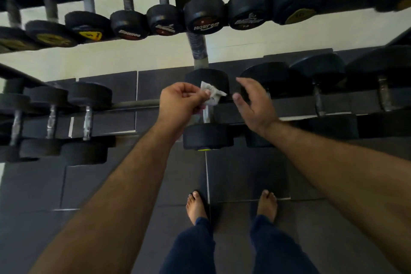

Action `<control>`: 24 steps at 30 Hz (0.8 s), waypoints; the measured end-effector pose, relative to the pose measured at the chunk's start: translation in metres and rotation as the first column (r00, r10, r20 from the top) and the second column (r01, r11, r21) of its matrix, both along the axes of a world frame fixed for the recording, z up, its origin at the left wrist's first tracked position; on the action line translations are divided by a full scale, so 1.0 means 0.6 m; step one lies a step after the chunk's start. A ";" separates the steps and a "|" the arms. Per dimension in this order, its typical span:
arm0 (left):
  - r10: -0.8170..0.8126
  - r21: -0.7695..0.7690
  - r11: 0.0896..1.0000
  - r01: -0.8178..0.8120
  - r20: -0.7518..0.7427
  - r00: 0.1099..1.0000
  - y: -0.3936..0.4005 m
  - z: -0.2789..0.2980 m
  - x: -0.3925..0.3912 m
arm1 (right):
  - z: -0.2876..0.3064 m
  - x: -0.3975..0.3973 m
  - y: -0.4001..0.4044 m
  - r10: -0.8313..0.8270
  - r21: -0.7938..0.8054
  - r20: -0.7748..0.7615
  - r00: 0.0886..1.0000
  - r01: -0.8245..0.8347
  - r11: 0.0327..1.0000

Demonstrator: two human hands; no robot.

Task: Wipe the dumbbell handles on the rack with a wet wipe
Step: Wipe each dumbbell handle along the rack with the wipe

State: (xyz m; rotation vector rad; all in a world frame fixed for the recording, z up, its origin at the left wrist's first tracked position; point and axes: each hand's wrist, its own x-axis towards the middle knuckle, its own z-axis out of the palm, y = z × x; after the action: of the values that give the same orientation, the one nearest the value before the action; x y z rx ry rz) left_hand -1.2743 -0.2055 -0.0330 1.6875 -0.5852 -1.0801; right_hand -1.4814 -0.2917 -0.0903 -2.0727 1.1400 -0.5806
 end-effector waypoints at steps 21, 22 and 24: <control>0.012 -0.268 0.958 -0.104 -0.325 0.946 0.126 0.455 -0.124 | 0.528 -0.038 0.101 -0.441 0.413 0.433 0.786 0.262 0.872; 0.053 -0.250 0.958 -0.141 -0.327 0.943 0.125 0.459 -0.128 | 0.527 -0.043 0.105 -0.306 0.093 0.503 0.808 0.301 0.949; 0.058 -0.246 0.960 -0.136 -0.301 0.952 0.123 0.463 -0.135 | 0.523 -0.046 0.108 0.012 -0.206 0.491 0.871 0.103 0.973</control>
State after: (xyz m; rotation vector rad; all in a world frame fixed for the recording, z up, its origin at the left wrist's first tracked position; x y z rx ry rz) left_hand -1.3552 -0.1318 0.2449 1.2834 -0.4287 -1.1005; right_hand -1.5087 -0.2266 0.2237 -1.9173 0.8502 -1.2318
